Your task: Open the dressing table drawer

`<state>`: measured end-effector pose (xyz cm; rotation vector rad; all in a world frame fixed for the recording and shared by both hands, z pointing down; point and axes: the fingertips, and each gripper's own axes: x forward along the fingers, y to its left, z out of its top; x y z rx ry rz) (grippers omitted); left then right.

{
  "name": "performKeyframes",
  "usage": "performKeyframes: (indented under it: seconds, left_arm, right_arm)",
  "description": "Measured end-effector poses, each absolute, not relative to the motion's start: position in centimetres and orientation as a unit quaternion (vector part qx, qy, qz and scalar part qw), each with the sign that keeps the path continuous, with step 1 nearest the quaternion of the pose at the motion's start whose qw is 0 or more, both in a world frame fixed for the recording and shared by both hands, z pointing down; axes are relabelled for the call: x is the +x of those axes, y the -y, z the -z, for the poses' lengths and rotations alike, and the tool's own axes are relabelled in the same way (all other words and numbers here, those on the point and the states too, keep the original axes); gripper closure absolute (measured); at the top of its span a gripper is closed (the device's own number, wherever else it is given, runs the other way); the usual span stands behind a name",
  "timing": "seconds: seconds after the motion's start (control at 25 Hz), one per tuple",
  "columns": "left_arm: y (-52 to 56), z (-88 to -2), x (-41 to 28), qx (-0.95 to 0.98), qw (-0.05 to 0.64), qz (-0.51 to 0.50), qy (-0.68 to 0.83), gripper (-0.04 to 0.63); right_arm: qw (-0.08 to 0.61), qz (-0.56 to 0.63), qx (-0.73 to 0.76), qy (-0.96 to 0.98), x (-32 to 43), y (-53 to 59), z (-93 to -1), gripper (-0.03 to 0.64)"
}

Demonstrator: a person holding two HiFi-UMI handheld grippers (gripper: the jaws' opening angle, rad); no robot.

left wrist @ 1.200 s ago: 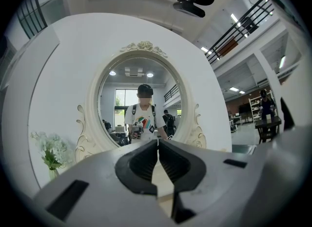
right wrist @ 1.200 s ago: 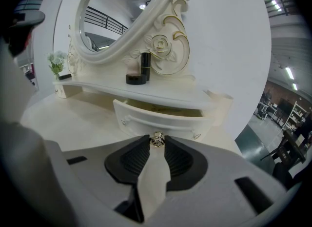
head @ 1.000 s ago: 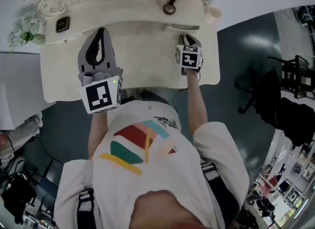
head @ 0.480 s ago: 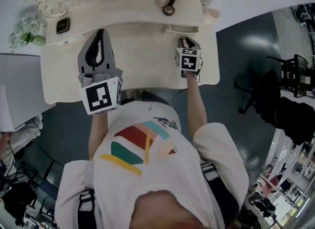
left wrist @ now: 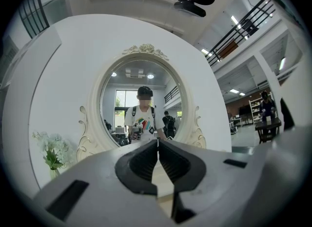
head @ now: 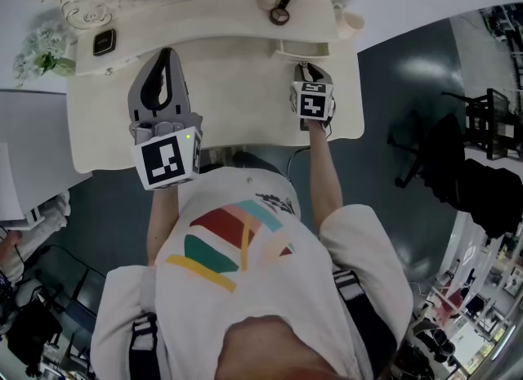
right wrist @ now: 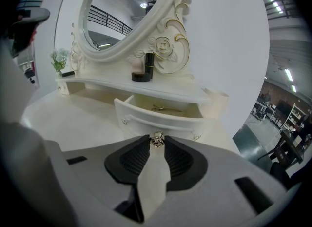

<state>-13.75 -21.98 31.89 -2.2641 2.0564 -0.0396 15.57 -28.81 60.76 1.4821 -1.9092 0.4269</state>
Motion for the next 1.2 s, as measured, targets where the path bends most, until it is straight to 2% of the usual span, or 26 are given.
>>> performKeyframes:
  seconds: [1.2]
  left_arm:
    - [20.7, -31.2, -12.9, -0.746, 0.05, 0.007, -0.664, 0.586]
  right_arm:
    - [0.338, -0.165, 0.57, 0.731, 15.8, 26.8, -60.8, 0.531]
